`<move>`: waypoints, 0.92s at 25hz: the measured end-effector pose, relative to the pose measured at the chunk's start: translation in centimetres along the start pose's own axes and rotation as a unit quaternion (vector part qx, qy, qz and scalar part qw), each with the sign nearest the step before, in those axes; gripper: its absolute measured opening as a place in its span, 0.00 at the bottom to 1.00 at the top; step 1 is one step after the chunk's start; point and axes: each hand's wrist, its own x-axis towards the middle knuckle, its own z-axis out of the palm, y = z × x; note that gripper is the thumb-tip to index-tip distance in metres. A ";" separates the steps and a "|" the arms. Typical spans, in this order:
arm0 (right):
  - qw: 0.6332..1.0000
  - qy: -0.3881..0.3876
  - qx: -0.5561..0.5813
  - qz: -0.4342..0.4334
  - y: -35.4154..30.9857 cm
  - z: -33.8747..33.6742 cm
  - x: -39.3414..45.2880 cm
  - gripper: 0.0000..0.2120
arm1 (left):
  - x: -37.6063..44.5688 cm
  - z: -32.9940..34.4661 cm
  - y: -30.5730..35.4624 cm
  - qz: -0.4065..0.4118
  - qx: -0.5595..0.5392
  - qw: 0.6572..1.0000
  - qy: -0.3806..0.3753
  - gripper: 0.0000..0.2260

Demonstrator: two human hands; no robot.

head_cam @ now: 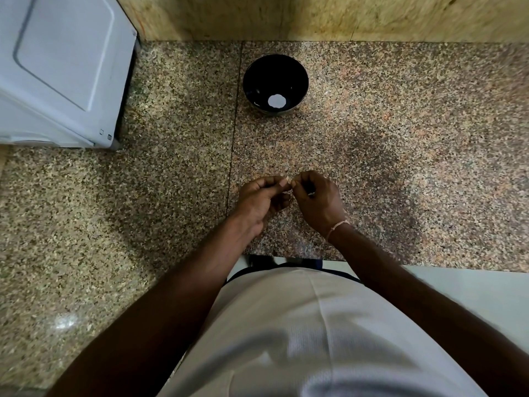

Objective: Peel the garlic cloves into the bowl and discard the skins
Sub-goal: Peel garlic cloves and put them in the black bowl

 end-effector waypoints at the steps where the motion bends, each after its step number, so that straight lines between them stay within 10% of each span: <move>1: 1.000 -0.001 0.000 -0.001 0.1 0.1 0.0 0.05 | 0.0 0.1 0.0 -0.008 -0.015 1.000 0.004 0.07; 12: 0.998 -0.008 -0.048 0.042 1.4 -0.3 0.4 0.09 | 0.0 -0.6 0.1 -0.038 -0.085 0.996 0.008 0.06; 23: 0.999 -0.038 0.005 0.000 0.4 -0.6 0.6 0.08 | -0.1 -0.4 -0.3 0.053 0.097 0.994 0.017 0.06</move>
